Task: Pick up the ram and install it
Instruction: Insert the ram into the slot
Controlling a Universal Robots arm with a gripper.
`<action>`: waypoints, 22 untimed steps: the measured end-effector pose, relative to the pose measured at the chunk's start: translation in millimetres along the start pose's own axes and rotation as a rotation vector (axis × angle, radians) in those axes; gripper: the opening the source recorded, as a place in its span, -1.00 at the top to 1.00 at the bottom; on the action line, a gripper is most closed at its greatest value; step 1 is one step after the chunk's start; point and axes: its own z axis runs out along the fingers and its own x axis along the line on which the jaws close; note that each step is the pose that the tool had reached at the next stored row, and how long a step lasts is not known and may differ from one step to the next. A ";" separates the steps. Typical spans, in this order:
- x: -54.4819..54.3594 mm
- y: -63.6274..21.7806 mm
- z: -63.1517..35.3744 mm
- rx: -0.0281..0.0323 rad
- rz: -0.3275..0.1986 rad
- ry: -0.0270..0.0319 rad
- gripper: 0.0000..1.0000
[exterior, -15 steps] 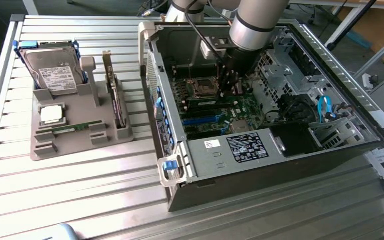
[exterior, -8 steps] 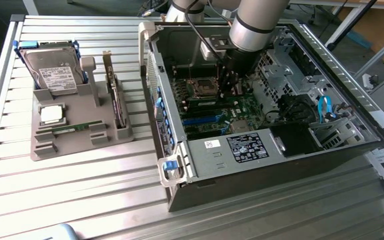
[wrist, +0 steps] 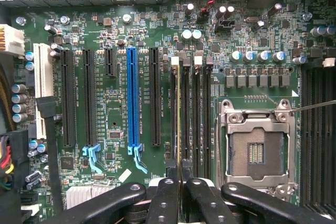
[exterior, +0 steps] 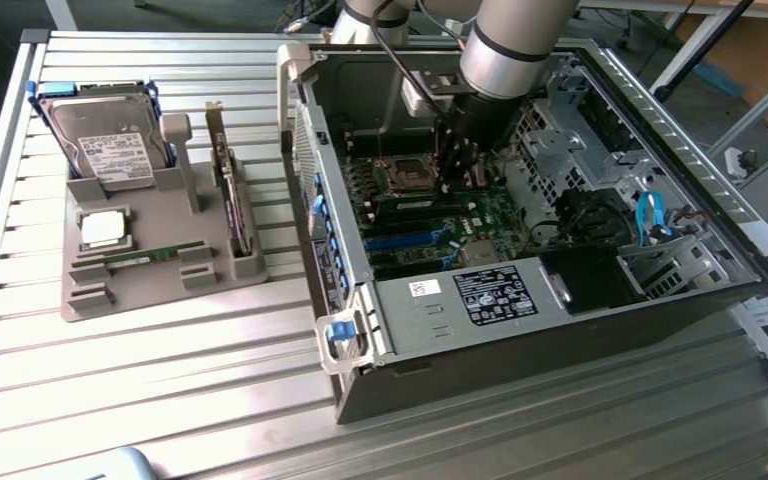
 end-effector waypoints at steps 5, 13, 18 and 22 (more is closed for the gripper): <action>0.0 0.1 -2.4 0.0000 0.000 0.0002 0.76; 0.1 3.1 -2.4 0.0057 -0.004 0.0003 0.76; 0.1 2.9 -2.4 0.0058 -0.004 0.0014 0.76; 0.0 0.7 -2.4 0.0058 -0.005 0.0029 0.76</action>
